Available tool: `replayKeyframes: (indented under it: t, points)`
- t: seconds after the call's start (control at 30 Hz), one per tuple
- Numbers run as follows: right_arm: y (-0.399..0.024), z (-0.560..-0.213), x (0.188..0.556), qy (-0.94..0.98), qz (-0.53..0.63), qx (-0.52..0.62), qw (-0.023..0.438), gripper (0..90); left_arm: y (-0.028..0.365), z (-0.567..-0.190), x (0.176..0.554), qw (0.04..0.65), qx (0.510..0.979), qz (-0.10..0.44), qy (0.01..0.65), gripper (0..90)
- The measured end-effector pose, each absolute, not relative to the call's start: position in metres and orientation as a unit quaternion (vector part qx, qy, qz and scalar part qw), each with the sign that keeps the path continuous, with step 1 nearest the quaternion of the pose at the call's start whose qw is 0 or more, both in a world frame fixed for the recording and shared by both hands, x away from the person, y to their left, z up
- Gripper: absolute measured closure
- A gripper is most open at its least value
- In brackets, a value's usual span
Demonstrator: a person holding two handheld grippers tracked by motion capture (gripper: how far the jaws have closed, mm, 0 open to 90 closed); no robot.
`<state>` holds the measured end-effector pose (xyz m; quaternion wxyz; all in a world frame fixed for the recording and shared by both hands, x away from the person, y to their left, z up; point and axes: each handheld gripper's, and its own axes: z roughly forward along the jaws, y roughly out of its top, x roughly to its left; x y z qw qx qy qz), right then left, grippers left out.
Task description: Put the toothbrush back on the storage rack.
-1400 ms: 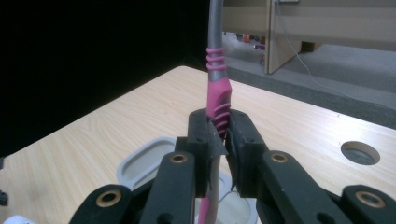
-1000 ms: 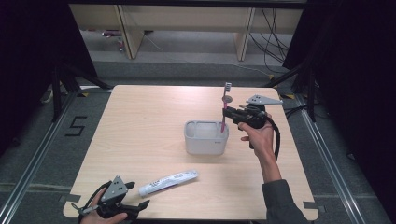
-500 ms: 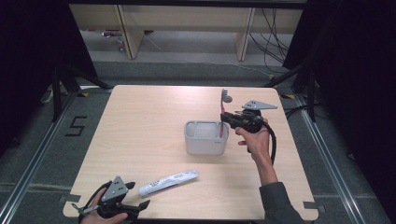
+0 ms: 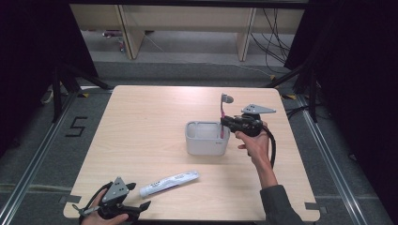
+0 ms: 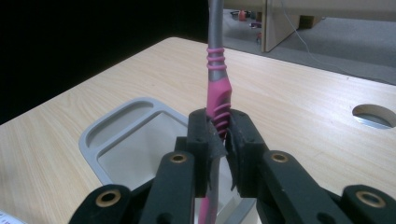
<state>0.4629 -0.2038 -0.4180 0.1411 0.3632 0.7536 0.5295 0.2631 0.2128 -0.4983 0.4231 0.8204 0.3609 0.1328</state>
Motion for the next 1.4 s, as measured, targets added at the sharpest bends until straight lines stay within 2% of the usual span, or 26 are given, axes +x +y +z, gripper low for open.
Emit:
replayKeyframes:
  t: [0.13,0.3,0.4,0.57,0.6,0.63,0.67,0.87,1.03,1.4]
  points:
    - [-0.204,-0.420,0.459,0.750,0.531,0.371,0.135,80.1,0.213,-0.498,0.263,0.423,0.821,0.134,0.361,15.6]
    - [-0.206,-0.424,0.462,0.755,0.529,0.357,0.150,80.1,0.213,-0.497,0.263,0.420,0.821,0.132,0.363,15.5]
    - [-0.203,-0.425,0.459,0.752,0.526,0.372,0.138,80.0,0.213,-0.497,0.263,0.418,0.822,0.134,0.364,15.5]
    - [-0.201,-0.430,0.457,0.754,0.521,0.373,0.144,79.9,0.213,-0.497,0.263,0.420,0.822,0.132,0.362,15.5]
    - [-0.203,-0.431,0.458,0.756,0.519,0.366,0.158,79.8,0.213,-0.497,0.263,0.419,0.822,0.133,0.363,15.5]
    - [-0.203,-0.431,0.458,0.756,0.519,0.366,0.158,79.8,0.213,-0.497,0.263,0.419,0.822,0.133,0.363,15.5]
    - [-0.203,-0.432,0.458,0.755,0.522,0.373,0.138,79.8,0.213,-0.497,0.263,0.419,0.822,0.133,0.363,15.5]
    - [-0.205,-0.434,0.460,0.756,0.525,0.360,0.151,78.7,0.213,-0.498,0.263,0.422,0.822,0.133,0.359,15.5]
    - [-0.201,-0.434,0.458,0.752,0.518,0.384,0.134,78.3,0.213,-0.498,0.263,0.423,0.821,0.133,0.360,15.5]
    - [-0.203,-0.434,0.460,0.755,0.519,0.373,0.147,78.4,0.212,-0.498,0.262,0.423,0.819,0.131,0.366,15.5]
